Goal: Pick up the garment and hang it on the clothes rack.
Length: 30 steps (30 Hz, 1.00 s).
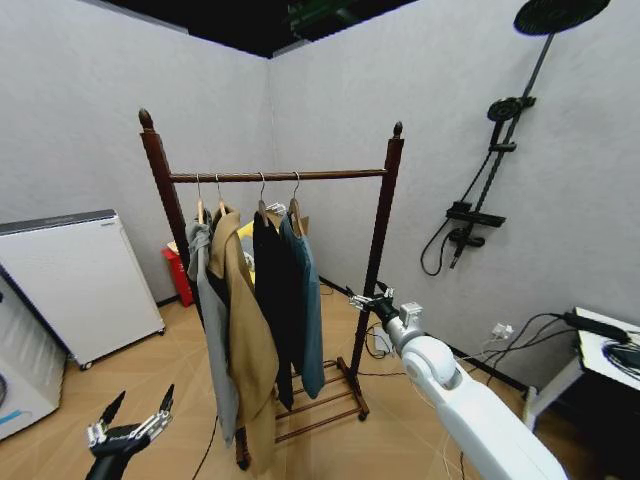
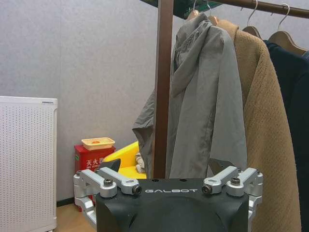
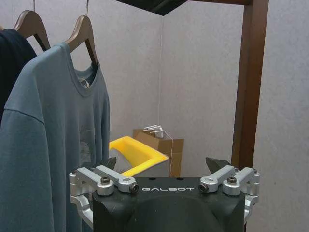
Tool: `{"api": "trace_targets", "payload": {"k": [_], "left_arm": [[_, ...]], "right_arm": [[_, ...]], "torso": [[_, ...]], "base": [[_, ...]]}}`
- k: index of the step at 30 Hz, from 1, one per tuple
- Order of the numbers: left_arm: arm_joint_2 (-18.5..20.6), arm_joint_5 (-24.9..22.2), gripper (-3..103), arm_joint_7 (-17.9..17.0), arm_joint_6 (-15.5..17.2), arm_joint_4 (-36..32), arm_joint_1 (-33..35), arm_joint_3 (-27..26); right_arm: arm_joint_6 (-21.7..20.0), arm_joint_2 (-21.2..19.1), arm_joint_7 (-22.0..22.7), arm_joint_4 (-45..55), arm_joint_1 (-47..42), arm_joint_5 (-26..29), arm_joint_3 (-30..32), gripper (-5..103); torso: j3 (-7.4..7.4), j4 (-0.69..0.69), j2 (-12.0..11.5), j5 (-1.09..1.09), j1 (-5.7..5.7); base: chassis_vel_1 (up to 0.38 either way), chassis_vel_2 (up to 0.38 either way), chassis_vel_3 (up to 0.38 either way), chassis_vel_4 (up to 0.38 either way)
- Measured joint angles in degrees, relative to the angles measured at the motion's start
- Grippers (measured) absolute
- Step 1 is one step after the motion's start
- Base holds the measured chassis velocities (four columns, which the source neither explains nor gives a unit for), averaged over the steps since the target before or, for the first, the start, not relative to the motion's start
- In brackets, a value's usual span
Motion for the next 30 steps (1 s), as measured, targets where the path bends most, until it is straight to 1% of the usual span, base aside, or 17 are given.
{"api": "trace_targets", "payload": {"k": [11,22,23,24,30], "left_arm": [[0.0,0.0,100,0.0,0.0,0.0,0.0,0.0],[0.0,0.0,100,0.0,0.0,0.0,0.0,0.0],[0.0,0.0,100,0.0,0.0,0.0,0.0,0.0],[0.0,0.0,100,0.0,0.0,0.0,0.0,0.0],[0.0,0.0,100,0.0,0.0,0.0,0.0,0.0]], "right_arm": [[0.0,0.5,-0.4,0.1,-1.1,-1.0,-0.4,100],[0.0,0.6,-0.4,0.1,-1.6,-1.4,-0.5,100],[0.0,0.7,-0.4,0.1,-1.7,-1.4,-0.5,100],[0.0,0.7,-0.4,0.1,-1.7,-1.5,-0.6,100],[-0.1,0.9,-0.4,0.0,-1.6,-1.5,-0.8,100]], "torso": [[0.0,0.0,0.0,0.0,0.02],[-0.01,0.01,0.0,0.0,-0.01],[0.0,-0.01,0.0,0.0,-0.01],[0.0,0.01,0.0,0.0,-0.01],[0.0,0.0,0.0,0.0,0.0]], "base": [[0.018,-0.019,-0.019,0.019],[0.085,-0.09,-0.082,0.073],[0.042,-0.08,-0.067,0.047],[0.042,-0.069,-0.062,0.032],[0.016,-0.077,-0.071,0.014]]}}
